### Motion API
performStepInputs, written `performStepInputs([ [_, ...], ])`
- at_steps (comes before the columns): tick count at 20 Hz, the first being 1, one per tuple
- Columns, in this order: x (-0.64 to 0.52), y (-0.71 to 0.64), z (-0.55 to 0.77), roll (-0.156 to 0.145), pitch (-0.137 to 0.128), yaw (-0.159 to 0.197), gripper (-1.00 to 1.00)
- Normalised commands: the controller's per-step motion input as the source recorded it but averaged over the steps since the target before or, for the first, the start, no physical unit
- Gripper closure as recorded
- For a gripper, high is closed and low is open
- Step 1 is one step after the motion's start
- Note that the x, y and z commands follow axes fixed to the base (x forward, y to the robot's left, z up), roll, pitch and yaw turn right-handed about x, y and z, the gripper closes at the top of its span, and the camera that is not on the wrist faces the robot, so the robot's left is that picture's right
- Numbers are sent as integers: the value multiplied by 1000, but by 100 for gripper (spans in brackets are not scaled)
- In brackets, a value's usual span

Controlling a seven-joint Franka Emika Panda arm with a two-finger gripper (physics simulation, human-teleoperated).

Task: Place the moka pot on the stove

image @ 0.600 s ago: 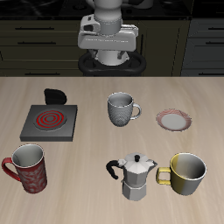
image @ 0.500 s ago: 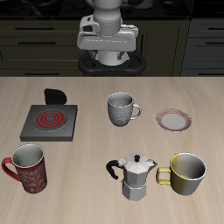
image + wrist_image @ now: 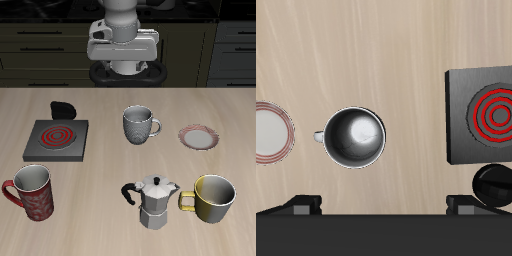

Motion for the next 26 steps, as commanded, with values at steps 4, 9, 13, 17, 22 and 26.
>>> performStepInputs([
  [4,392,59,105,6,-1,-7,-100],
  [9,429,98,33,9,12,-22,-100],
  [13,361,101,35,-19,-5,15,-100],
  [17,420,113,102,-3,-3,-18,-100],
  [22,360,122,42,-16,-2,16,-100],
  [26,349,196,72,-13,-9,-5,-100],
])
